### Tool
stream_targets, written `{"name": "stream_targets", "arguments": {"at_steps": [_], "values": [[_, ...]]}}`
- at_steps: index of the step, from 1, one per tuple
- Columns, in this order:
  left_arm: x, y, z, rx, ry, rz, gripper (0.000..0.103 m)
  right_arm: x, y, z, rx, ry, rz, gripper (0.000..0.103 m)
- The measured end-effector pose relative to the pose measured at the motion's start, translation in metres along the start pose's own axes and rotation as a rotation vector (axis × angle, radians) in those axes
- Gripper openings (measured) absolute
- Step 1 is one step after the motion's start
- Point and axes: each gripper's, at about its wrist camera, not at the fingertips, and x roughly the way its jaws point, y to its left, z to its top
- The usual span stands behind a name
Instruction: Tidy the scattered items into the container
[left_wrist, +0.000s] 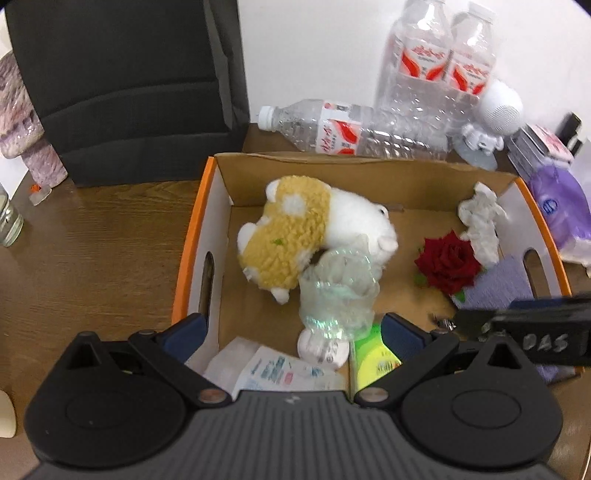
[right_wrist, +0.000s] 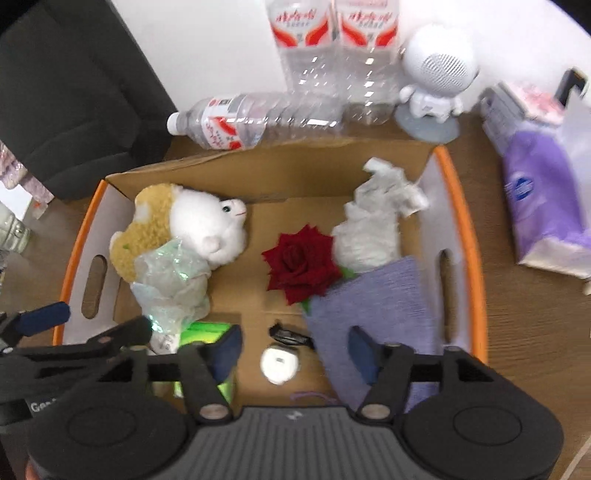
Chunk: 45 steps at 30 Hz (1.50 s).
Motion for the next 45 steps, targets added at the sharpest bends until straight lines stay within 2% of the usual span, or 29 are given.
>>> {"name": "stream_targets", "arguments": {"at_steps": [4, 7, 23, 32, 36, 39, 41, 44, 45], "values": [[-0.01, -0.003, -0.003, -0.018, 0.042, -0.016, 0.103, -0.022, -0.01, -0.005, 0.025, -0.003, -0.019, 0.077], [-0.024, -0.011, -0.011, -0.003, 0.044, -0.01, 0.103, -0.037, -0.014, -0.015, 0.025, -0.003, -0.024, 0.082], [-0.153, -0.032, -0.065, 0.038, -0.138, -0.003, 0.103, -0.158, -0.011, -0.086, 0.028, -0.172, 0.021, 0.087], [-0.205, -0.039, -0.106, 0.049, -0.234, -0.026, 0.103, -0.208, 0.006, -0.131, -0.024, -0.258, 0.032, 0.087], [-0.222, -0.034, -0.129, 0.018, -0.346, -0.035, 0.103, -0.224, 0.006, -0.151, -0.025, -0.356, 0.036, 0.089], [-0.218, -0.03, -0.157, 0.016, -0.458, -0.032, 0.103, -0.219, 0.003, -0.176, -0.024, -0.477, 0.018, 0.101], [-0.207, -0.028, -0.177, 0.031, -0.512, 0.0, 0.103, -0.205, 0.0, -0.198, -0.032, -0.544, -0.009, 0.102], [-0.188, -0.024, -0.209, 0.019, -0.579, 0.043, 0.103, -0.177, -0.007, -0.226, -0.053, -0.549, 0.016, 0.102], [-0.182, -0.02, -0.219, 0.0, -0.595, 0.037, 0.103, -0.169, -0.009, -0.235, -0.062, -0.549, 0.018, 0.102]]}}
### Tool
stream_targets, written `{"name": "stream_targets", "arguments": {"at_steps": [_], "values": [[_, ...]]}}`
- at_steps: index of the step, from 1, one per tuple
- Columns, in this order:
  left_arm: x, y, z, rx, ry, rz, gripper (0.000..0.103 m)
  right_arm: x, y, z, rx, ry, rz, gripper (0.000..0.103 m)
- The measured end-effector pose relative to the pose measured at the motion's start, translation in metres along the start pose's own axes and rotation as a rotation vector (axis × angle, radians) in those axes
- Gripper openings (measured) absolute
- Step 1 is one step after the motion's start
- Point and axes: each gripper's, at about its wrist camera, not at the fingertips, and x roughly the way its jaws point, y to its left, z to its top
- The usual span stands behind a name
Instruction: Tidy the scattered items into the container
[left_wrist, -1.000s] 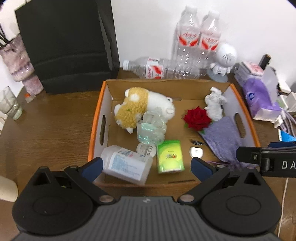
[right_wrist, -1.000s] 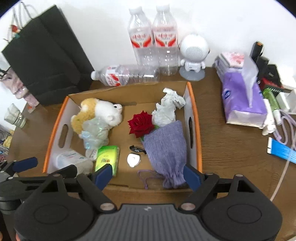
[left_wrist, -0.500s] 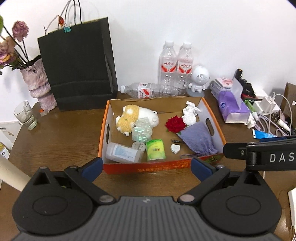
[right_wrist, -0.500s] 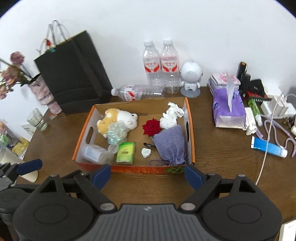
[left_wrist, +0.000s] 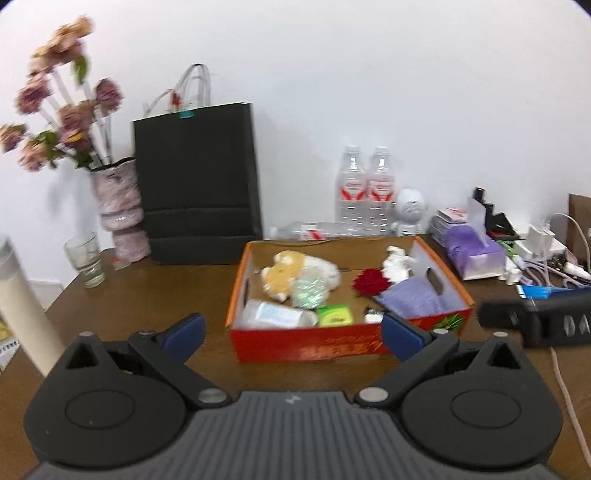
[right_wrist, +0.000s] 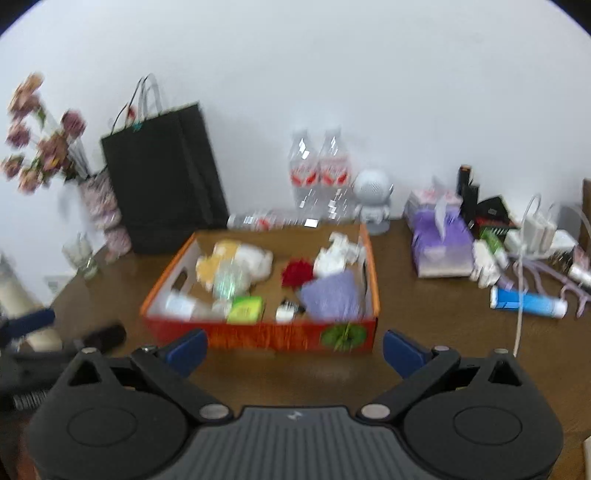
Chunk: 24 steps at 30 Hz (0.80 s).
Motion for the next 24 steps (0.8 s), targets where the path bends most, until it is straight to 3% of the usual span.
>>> {"name": "stream_targets", "arguments": {"at_steps": [5, 12, 17, 20, 24], "values": [[-0.006, 0.021, -0.059, -0.084, -0.019, -0.074, 0.103, -0.002, -0.01, -0.062, -0.002, -0.111, -0.033, 0.103], [-0.017, 0.027, -0.127, -0.07, -0.048, -0.016, 0.103, 0.001, -0.018, -0.13, 0.016, -0.109, -0.045, 0.103], [-0.016, 0.019, -0.156, 0.008, -0.015, -0.032, 0.103, 0.005, -0.019, -0.162, 0.059, -0.078, -0.049, 0.103], [-0.011, 0.019, -0.162, -0.002, 0.038, -0.045, 0.103, 0.002, -0.013, -0.173, 0.061, -0.11, -0.058, 0.103], [-0.007, 0.018, -0.16, -0.012, 0.069, -0.034, 0.103, 0.009, -0.003, -0.179, 0.02, -0.087, -0.074, 0.103]]}}
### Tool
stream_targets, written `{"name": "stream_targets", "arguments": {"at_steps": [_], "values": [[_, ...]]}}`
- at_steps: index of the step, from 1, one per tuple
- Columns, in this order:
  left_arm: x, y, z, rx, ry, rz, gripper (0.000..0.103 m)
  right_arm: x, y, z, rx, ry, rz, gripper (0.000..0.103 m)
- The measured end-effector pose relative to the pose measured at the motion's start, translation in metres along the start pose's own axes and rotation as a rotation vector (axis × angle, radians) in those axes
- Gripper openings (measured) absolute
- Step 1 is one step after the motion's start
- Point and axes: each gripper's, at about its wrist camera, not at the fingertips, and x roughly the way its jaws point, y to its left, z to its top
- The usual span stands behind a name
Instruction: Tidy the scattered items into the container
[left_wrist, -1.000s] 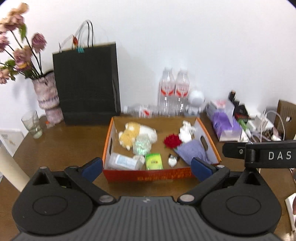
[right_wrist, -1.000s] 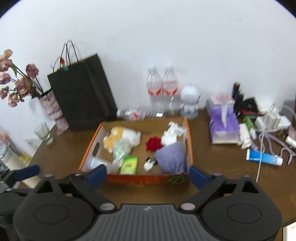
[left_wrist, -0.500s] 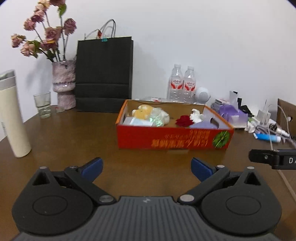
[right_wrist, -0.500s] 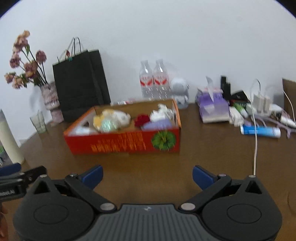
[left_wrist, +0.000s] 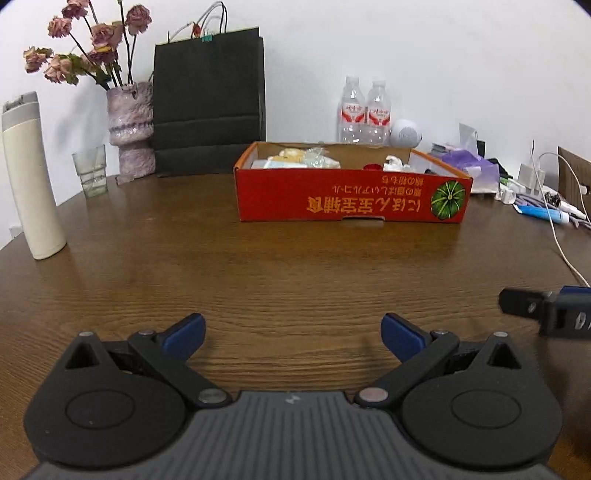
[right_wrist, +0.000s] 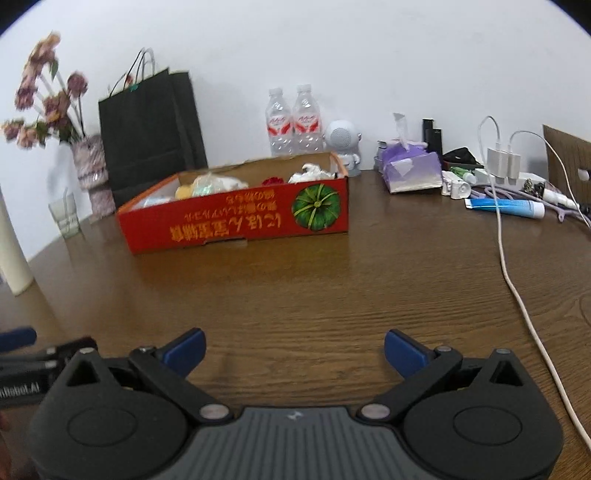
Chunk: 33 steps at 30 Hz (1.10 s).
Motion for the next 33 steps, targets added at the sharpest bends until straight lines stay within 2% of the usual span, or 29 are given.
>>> {"name": "stream_targets", "arguments": {"at_steps": [7, 10, 17, 33], "values": [[0.022, -0.003, 0.001, -0.008, 0.108, -0.003, 0.103, 0.016, 0.005, 0.003, 0.007, 0.076, 0.022, 0.103], [0.029, -0.001, 0.003, -0.023, 0.125, -0.01, 0.103, 0.021, 0.006, 0.002, 0.0, 0.082, 0.0, 0.103], [0.035, -0.008, 0.004, 0.001, 0.132, 0.009, 0.103, 0.032, 0.021, 0.006, -0.087, 0.115, -0.052, 0.103], [0.035, -0.008, 0.004, 0.001, 0.133, 0.011, 0.103, 0.035, 0.019, 0.008, -0.092, 0.115, -0.048, 0.103]]}}
